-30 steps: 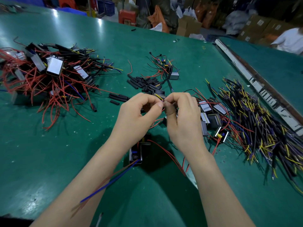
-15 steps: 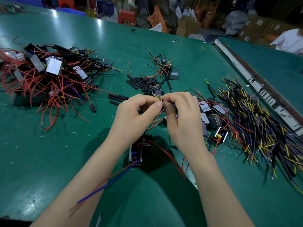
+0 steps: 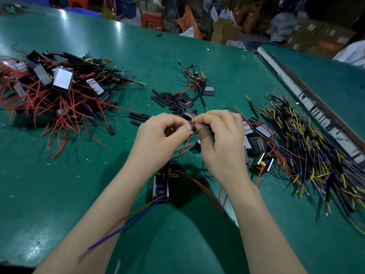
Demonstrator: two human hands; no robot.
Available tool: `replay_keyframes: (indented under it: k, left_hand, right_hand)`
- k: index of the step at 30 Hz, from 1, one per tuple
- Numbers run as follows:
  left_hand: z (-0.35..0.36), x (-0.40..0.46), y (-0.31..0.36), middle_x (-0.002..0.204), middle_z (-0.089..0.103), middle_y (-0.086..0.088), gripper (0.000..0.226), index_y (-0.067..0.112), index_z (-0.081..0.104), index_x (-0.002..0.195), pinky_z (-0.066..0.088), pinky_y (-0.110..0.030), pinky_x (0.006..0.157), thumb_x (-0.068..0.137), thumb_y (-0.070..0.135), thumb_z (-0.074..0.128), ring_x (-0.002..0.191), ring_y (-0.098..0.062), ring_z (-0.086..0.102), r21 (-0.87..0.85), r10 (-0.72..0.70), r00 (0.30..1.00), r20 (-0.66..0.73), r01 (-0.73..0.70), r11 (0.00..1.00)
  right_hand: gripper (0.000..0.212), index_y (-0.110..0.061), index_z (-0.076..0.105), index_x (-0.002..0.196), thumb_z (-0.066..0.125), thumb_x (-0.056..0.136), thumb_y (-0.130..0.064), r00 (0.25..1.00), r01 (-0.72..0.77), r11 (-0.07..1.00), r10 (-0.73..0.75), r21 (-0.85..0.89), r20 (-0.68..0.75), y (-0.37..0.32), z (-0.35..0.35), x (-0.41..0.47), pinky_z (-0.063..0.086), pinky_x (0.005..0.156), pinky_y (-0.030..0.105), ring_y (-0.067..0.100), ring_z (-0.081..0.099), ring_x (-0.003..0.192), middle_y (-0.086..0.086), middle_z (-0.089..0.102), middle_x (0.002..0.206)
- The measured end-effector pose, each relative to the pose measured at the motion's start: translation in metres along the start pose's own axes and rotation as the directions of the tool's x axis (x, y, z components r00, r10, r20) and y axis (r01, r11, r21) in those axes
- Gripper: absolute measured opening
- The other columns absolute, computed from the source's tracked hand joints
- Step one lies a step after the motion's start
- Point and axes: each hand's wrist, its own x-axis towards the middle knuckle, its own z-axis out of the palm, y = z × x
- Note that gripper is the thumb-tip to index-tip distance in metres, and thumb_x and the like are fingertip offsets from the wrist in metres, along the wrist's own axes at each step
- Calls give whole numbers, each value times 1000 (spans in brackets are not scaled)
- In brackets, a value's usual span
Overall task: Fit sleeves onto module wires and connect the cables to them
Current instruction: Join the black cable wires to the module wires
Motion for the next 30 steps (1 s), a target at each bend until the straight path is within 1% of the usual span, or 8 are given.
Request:
replay_keyframes:
  k: [2,5,8,13,17,20,23,30]
  left_hand:
    - [0,-1,-1,72,60,9,12,31,64,70,35,-11,68,80,24,66,70,0,48,130,39,999,-26,-35,991]
    - [2,-2,-4,75,61,2,6,18,69,78,32,-20,72,83,17,66,78,-15,47,327,139,987,-79,-106,939]
    - [5,-3,-7,76,60,-1,11,14,70,80,35,-29,74,85,21,64,78,-24,47,414,176,977,-120,-112,903]
    - [8,-4,-5,75,62,0,19,11,69,77,36,-31,75,82,24,56,74,-12,43,325,189,964,-188,-121,938]
    - [9,-4,-6,81,60,8,16,10,69,82,38,-31,78,86,20,58,77,-8,44,255,219,950,-221,-160,954]
    - [9,-3,-6,83,57,12,13,11,69,86,37,-28,78,88,18,58,77,-6,44,236,278,942,-189,-231,944]
    - [7,-1,-8,83,54,12,13,8,68,89,39,-31,79,90,16,57,78,-5,44,216,337,930,-147,-302,928]
    - [5,1,-15,87,54,7,12,3,66,90,43,-33,74,91,9,56,79,-8,47,251,428,896,-121,-390,886]
  right_hand:
    - [12,-11,71,95,61,92,-16,1000,0,1000,0,-19,-1,-1,0,0,43,75,49,31,55,93,3,66,97]
    - [10,-13,72,93,63,90,-16,1000,-6,999,5,-53,-5,-3,2,-1,43,75,47,32,56,93,2,67,95]
    - [10,-16,72,91,64,89,-20,1000,-26,995,26,-93,-6,-6,5,-3,40,75,44,30,56,95,-1,67,95]
    - [9,-20,71,90,63,89,-23,995,-95,987,91,-130,-37,-12,7,-4,29,77,34,25,52,101,-6,65,96]
    - [6,-21,72,88,66,88,-23,991,-126,982,117,-139,-71,-14,7,-3,21,75,29,18,45,103,-5,65,96]
    - [6,-21,72,88,67,87,-23,987,-146,980,134,-132,-91,-15,5,-2,21,76,29,17,44,102,-5,65,95]
    - [10,-21,73,89,65,88,-27,984,-163,982,155,-96,-87,-15,4,-1,20,74,28,21,50,101,-6,66,95]
    - [15,-26,71,93,61,88,-35,984,-180,984,180,6,12,-10,2,1,22,76,29,20,53,100,-11,64,96]
